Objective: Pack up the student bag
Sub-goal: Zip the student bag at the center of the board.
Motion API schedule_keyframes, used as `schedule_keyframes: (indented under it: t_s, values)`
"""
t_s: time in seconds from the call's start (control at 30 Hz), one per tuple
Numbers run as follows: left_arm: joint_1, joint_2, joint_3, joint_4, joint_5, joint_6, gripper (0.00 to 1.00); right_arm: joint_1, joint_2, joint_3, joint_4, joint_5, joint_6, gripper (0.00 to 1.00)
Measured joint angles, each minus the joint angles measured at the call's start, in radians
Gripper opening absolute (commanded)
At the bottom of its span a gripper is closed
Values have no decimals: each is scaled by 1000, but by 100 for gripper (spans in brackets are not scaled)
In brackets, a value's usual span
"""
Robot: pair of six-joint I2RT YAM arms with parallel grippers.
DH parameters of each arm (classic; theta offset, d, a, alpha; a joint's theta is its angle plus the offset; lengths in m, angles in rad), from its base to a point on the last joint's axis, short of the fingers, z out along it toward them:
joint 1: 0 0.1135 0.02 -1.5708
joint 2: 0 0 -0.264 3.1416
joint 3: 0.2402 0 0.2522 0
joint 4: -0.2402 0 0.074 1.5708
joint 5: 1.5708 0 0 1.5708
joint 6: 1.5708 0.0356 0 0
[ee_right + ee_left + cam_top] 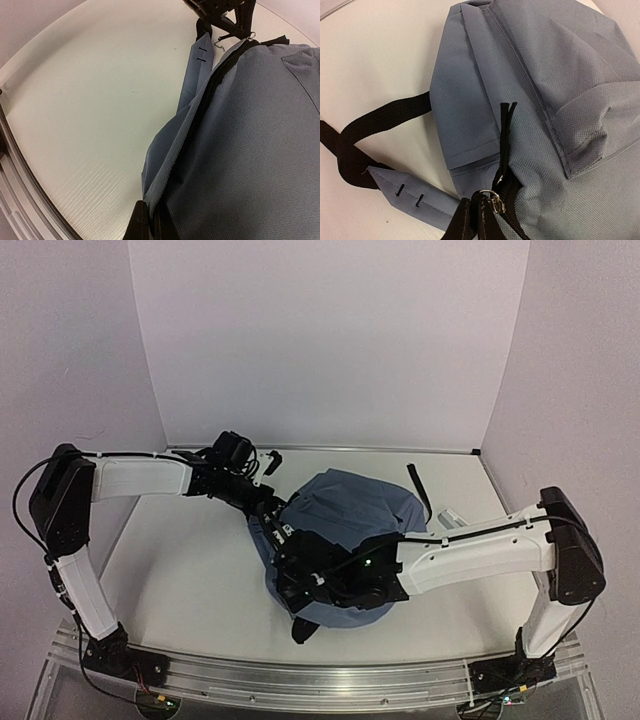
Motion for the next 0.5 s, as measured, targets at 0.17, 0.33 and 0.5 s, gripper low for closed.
schedule_keyframes:
  t_s: [0.17, 0.33, 0.5]
  values:
    - [11, 17, 7, 32, 46, -8, 9, 7, -8, -1, -2, 58, 82, 0]
    - [25, 20, 54, 52, 47, -47, 56, 24, -38, -14, -37, 126, 202, 0]
    - [44, -81, 44, 48, -33, -147, 76, 34, -10, 52, -109, 199, 300, 0]
